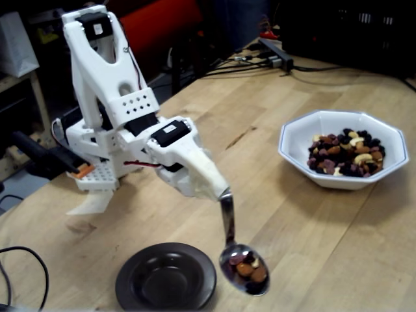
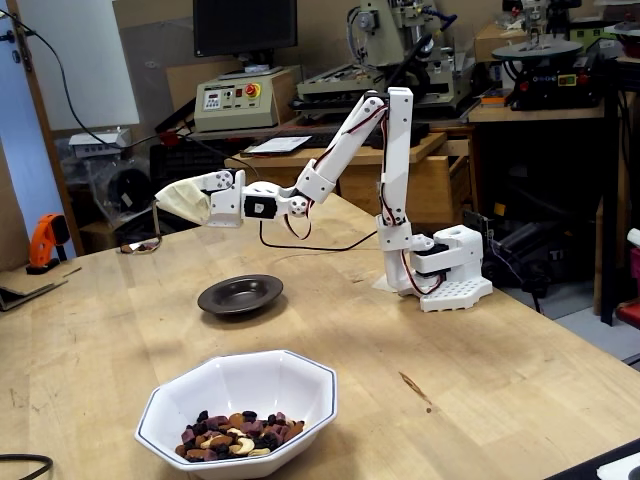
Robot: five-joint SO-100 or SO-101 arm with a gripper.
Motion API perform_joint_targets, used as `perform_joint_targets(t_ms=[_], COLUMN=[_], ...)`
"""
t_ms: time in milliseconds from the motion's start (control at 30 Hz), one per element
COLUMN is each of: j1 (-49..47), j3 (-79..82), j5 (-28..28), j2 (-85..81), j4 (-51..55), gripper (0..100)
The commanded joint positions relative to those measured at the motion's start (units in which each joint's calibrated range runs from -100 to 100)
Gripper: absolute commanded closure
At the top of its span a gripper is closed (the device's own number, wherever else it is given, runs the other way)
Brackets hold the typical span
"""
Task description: Use spoon to transfer food from the white bowl to brown plate
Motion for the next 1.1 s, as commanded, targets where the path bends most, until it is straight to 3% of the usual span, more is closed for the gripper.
perform_joint_targets(t_ms=[0,433,1067], j1=[3.82,8.27,8.27], j3=[-1.74,6.49,20.65], j5=[-0.05,0.00,0.24], j2=[-3.89,-4.32,-22.97], j4=[-0.17,-0.88,-0.24], gripper=[96,96,96])
